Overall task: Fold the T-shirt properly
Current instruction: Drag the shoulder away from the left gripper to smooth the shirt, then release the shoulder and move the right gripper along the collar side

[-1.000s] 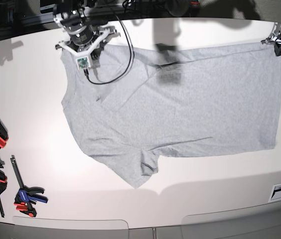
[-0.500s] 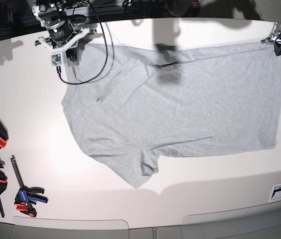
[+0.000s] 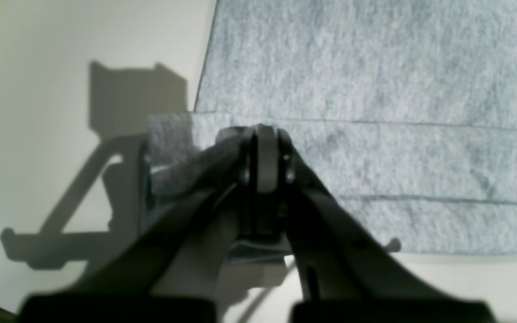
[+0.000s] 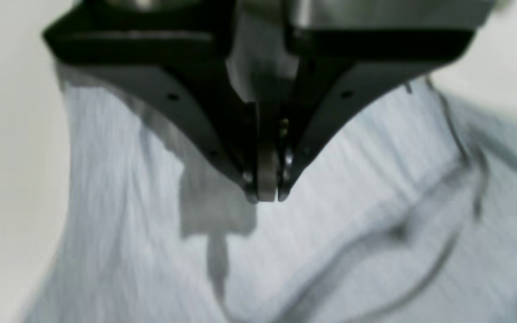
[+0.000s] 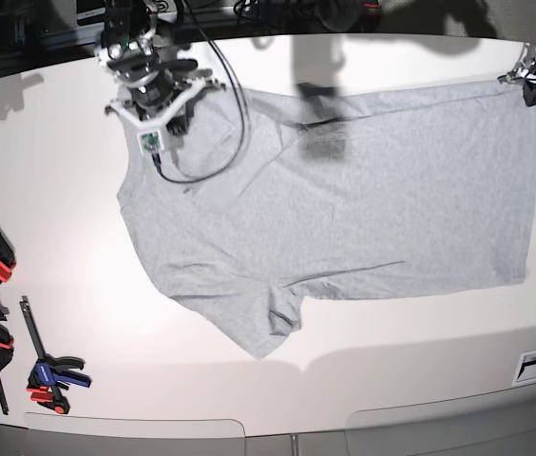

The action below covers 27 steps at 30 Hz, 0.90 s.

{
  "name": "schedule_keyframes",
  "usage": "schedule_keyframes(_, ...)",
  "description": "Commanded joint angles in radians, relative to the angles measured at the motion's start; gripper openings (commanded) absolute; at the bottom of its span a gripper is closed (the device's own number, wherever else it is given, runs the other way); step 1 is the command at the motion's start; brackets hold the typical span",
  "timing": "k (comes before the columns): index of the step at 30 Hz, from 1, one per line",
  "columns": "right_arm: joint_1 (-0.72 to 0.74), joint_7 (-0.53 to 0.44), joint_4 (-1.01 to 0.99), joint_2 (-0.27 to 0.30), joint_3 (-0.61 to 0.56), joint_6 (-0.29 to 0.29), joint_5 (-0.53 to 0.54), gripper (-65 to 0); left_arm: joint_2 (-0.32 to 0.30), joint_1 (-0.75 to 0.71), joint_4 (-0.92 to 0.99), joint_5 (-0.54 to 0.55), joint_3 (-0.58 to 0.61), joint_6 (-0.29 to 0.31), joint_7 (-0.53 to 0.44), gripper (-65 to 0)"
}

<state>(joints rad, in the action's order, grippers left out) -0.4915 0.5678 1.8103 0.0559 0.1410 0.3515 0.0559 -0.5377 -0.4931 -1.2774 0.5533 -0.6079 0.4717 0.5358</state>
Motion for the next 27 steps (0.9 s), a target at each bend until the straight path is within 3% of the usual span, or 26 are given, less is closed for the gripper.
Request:
schedule_keyframes(1,-0.011,-0.016,0.016,0.006,0.011,-0.003,0.003,-65.0,-0.008,-0.023,0.001,-0.029,0.0,-0.005,0.066,-65.0)
schedule_keyframes(11,-0.135,-0.017,0.016,0.044,0.118,-0.001,0.012,-65.0,0.017,-0.072,0.001,-0.029,-0.001,-0.005,0.063,-65.0)
schedule_keyframes(15,-0.161,-0.011,0.016,0.043,0.157,0.002,0.061,-65.0,0.031,-0.072,0.001,-0.028,-0.001,-0.005,0.062,-65.0)
schedule_keyframes(27,-0.177,0.024,0.018,0.043,0.162,0.008,0.06,-65.0,0.034,-0.081,0.001,-0.029,-0.001,-0.005,0.072,-65.0)
